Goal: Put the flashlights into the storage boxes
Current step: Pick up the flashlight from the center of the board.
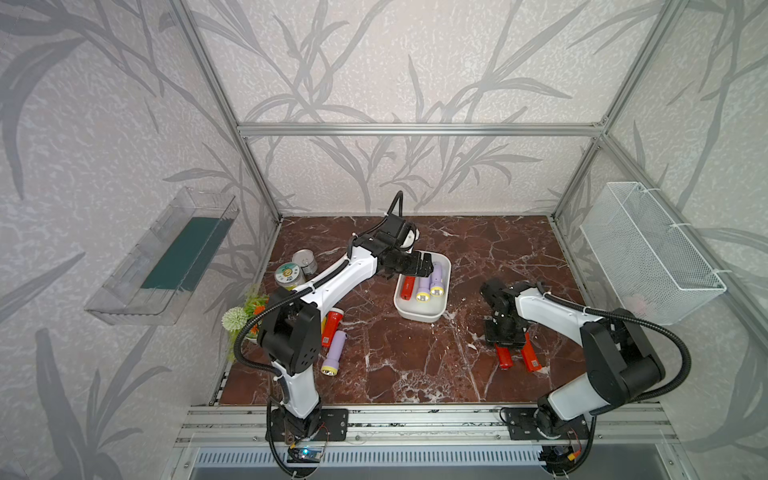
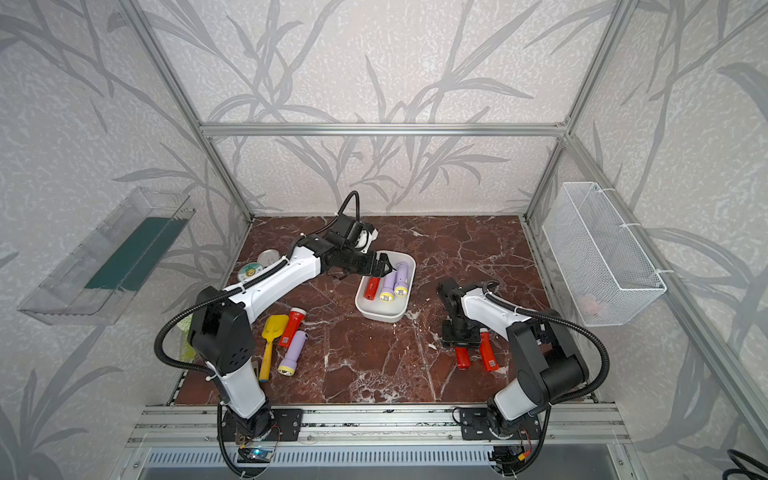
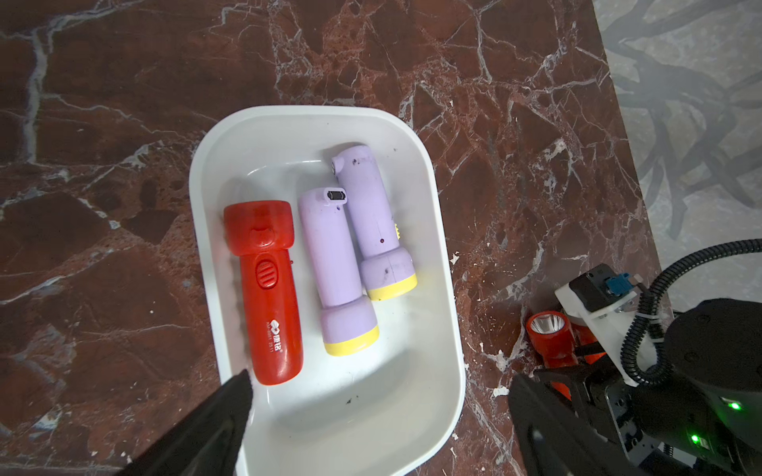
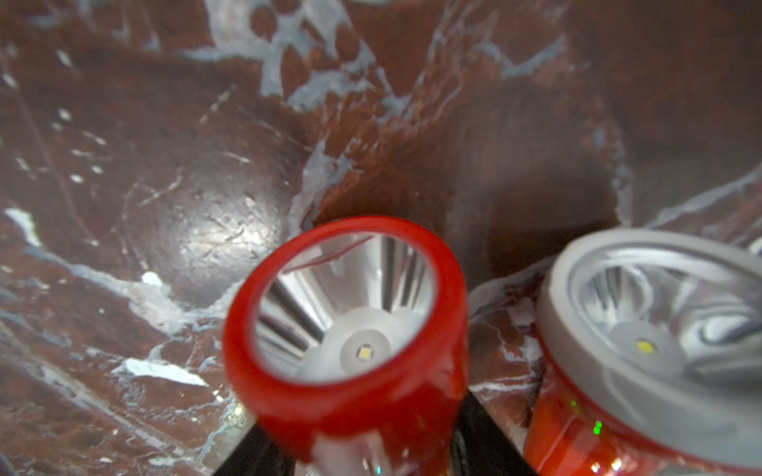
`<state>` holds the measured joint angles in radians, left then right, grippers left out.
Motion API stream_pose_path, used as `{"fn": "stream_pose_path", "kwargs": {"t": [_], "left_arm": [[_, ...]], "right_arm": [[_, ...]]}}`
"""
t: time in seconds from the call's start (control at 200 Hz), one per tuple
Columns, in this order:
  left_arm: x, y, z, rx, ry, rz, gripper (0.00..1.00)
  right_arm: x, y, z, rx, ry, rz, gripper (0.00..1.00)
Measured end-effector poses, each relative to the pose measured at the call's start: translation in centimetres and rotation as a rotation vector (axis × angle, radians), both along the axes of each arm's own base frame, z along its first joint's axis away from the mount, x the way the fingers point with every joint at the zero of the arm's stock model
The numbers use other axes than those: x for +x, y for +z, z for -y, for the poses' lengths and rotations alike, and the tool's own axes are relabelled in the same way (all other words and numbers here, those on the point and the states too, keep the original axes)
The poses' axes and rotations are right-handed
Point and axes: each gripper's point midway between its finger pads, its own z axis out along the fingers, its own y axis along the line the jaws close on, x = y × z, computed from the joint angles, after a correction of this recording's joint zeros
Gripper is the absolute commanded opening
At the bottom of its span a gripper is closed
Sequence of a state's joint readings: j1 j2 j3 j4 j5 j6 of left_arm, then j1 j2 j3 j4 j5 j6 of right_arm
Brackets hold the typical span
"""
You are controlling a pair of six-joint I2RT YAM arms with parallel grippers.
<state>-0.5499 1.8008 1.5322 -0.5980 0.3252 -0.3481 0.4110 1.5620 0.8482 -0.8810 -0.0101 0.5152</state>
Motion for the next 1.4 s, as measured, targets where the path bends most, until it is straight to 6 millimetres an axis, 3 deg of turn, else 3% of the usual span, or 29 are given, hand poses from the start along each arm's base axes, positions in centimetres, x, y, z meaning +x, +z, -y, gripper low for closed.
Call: {"fn": "stream_pose_path", "kwargs": {"t": [0.425, 0.795, 0.975, 1.215, 1.399], "left_arm": [[-1.0, 0.3, -1.4, 0.028, 0.025, 0.021, 0.99], [-0.9, 0.3, -2.0, 0.051, 0.037, 0.038, 0.99], [-1.2, 0.4, -2.5, 0.063, 0.038, 0.050, 0.99], [-2.5, 0.3, -3.4, 0.067, 0.043, 0.054, 0.99], [-3.2, 0.3, -4.9, 0.082, 0.070, 0.077, 0.99]], "right_arm": [[0.5, -0.4, -0.8, 0.030, 0.009, -0.019, 0.39], [2.5, 1.2, -1.9, 0.059, 0.014, 0.032, 0.37], [4.5, 3.4, -2.9, 0.091, 0.025, 0.077, 0.37], [8.8, 7.9, -5.5, 0.173, 0.050, 0.177, 0.37], [12.1, 10.2, -7.7, 0.234, 0.069, 0.222, 0.37]]}}
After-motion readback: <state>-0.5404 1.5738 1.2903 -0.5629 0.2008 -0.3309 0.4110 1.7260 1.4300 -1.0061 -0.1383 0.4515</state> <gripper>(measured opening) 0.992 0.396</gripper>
